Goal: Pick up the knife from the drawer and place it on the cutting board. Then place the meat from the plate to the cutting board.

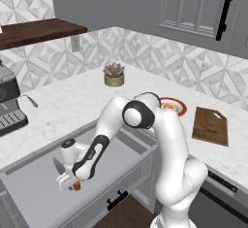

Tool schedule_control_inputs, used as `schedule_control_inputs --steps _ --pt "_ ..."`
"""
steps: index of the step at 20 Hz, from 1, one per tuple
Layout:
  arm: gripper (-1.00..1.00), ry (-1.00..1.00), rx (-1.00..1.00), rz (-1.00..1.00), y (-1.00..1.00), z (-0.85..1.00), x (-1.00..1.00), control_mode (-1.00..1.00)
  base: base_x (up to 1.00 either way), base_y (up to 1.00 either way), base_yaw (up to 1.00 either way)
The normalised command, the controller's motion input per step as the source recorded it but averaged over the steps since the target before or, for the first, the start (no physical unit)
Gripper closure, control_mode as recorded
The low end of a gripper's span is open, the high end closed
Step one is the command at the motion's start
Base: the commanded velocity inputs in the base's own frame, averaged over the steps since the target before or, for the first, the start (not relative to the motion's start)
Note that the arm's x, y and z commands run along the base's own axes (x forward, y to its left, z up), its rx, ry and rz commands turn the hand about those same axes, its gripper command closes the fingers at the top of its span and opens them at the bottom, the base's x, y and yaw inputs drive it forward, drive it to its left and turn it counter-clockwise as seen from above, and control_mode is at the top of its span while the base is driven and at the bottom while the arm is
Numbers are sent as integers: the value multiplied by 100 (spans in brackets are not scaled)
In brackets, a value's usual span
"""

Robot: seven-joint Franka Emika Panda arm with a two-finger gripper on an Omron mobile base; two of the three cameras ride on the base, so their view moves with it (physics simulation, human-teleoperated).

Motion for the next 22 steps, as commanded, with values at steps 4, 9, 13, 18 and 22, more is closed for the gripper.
schedule_control_inputs --steps 4,9,13,18,22 --pt "100 0 1 -3 -1 -12 -22 -100 0 0 0" --pt "100 1 3 -2 -5 3 -12 -100 0 0 0" --pt "100 -2 0 -5 -26 75 -34 -100 0 0 0" --pt "100 2 0 -8 -47 95 -69 -100 0 0 0" --pt "100 4 0 -11 -75 93 -73 -100 0 0 0"
